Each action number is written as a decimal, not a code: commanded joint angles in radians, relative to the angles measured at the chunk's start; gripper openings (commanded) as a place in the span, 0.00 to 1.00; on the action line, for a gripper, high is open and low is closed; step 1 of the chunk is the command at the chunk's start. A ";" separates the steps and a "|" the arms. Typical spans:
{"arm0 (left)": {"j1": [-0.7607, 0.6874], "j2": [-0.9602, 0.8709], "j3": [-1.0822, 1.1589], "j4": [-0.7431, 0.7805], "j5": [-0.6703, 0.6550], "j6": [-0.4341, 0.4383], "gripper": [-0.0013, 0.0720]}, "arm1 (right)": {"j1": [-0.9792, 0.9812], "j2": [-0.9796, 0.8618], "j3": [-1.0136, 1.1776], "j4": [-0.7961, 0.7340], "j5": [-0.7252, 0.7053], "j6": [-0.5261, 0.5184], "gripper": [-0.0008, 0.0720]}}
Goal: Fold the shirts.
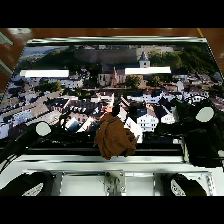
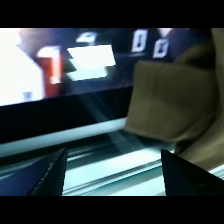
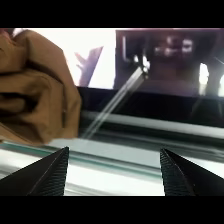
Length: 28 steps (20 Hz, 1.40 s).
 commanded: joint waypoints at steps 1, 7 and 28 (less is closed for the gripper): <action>-0.011 -0.070 -0.051 -0.290 0.172 0.124 0.90 | 0.000 -0.010 0.000 0.062 -0.060 0.033 0.95; -0.027 -0.221 -0.020 -0.449 0.173 0.246 0.90 | 0.000 -0.019 -0.061 0.069 -0.071 0.092 0.95; -0.105 -0.238 0.051 -0.472 -0.001 0.456 0.08 | 0.463 -0.062 -0.193 0.238 -0.420 0.102 0.97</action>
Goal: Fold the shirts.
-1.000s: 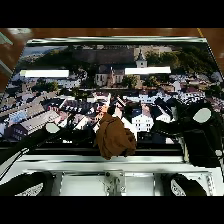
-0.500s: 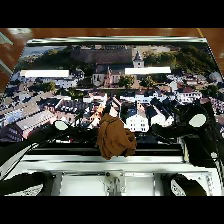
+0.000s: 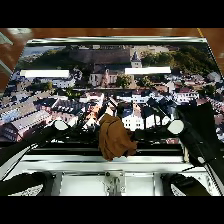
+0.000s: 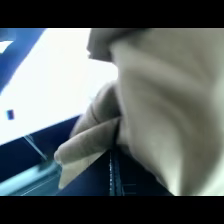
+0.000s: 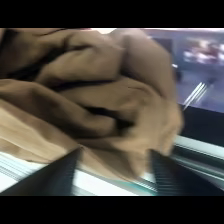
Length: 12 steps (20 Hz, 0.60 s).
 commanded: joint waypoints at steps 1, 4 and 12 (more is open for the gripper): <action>0.021 0.039 0.000 0.010 -0.104 0.040 0.33 | 0.116 -0.048 -0.002 -0.001 -0.063 0.011 0.97; 0.075 0.037 0.000 0.033 -0.160 0.042 0.95 | 0.116 -0.088 -0.002 0.002 -0.027 0.011 0.97; 0.049 0.020 0.000 -0.063 -0.097 0.094 0.97 | 0.116 -0.089 -0.002 0.006 -0.061 0.056 0.96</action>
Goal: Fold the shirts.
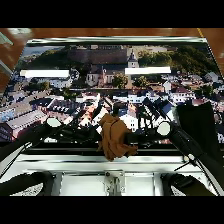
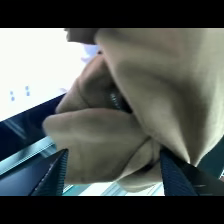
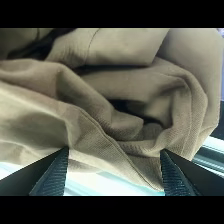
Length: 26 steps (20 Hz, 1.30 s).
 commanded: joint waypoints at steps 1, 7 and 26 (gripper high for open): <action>-0.083 -0.026 0.000 -0.041 0.091 0.027 1.00 | 0.003 -0.003 0.000 0.001 -0.025 0.033 0.96; -0.243 -0.150 0.000 -0.196 0.275 0.058 0.52 | 0.003 -0.003 0.000 0.024 -0.005 0.079 0.96; -0.103 -0.143 0.003 -0.110 0.151 0.110 0.08 | 0.001 -0.125 0.000 -0.005 0.016 0.038 0.23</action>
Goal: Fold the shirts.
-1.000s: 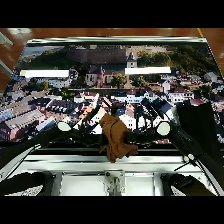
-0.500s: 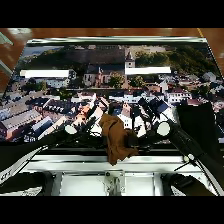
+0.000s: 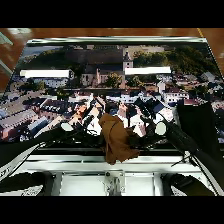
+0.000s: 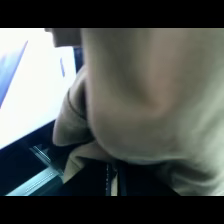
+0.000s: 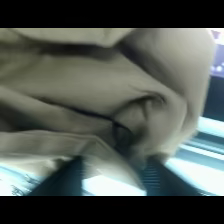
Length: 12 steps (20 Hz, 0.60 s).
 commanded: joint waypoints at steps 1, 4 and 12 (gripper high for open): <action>0.053 0.008 0.002 0.002 -0.014 0.003 0.08 | 0.000 -0.068 0.000 0.125 -0.054 -0.059 0.09; 0.106 0.066 0.026 0.032 -0.016 0.040 0.08 | 0.000 -0.027 0.041 0.116 -0.051 -0.126 0.09; 0.297 0.489 0.344 0.603 -0.021 -0.282 0.08 | 0.000 0.320 0.469 -0.399 -0.034 0.086 0.09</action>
